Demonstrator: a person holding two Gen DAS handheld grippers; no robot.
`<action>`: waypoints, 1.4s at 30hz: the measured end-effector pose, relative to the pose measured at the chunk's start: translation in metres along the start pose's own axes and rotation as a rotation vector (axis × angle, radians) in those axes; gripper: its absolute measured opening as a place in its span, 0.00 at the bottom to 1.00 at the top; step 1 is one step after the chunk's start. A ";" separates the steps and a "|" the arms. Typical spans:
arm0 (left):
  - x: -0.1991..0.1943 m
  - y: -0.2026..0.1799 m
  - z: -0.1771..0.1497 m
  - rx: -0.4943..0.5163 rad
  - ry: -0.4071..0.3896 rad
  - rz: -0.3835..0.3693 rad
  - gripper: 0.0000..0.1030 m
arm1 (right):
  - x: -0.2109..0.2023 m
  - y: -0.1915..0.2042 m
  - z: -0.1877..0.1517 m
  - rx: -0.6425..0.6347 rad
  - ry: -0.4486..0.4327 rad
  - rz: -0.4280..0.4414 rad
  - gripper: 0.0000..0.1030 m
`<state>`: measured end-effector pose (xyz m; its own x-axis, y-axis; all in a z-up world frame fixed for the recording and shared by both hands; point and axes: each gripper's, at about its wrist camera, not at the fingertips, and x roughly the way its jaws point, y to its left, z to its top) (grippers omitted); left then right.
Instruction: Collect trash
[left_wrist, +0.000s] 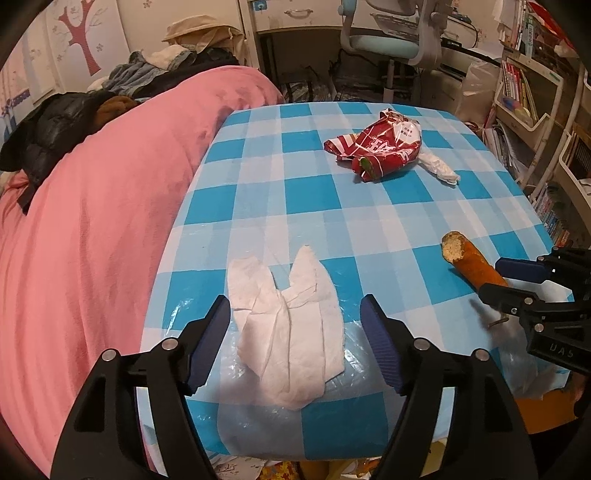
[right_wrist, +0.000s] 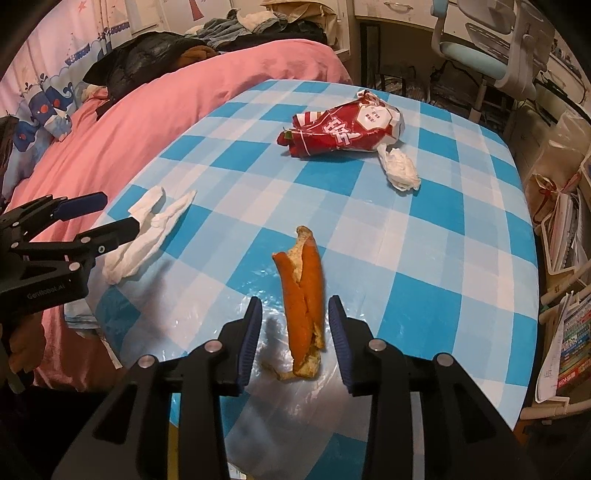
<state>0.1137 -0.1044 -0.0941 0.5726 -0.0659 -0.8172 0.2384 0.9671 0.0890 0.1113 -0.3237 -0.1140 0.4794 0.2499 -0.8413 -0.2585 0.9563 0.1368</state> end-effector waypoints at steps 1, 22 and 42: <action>0.001 0.000 0.000 -0.001 0.004 -0.004 0.68 | 0.000 0.000 0.000 0.000 0.000 0.001 0.36; 0.049 0.019 -0.007 -0.129 0.122 -0.060 0.71 | 0.010 0.005 -0.001 -0.025 0.022 -0.020 0.36; 0.023 0.019 -0.009 -0.124 0.059 -0.129 0.10 | 0.007 0.013 0.000 -0.031 -0.006 -0.006 0.16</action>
<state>0.1246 -0.0853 -0.1161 0.4959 -0.1800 -0.8495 0.2060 0.9747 -0.0863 0.1113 -0.3094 -0.1183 0.4862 0.2456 -0.8386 -0.2817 0.9525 0.1157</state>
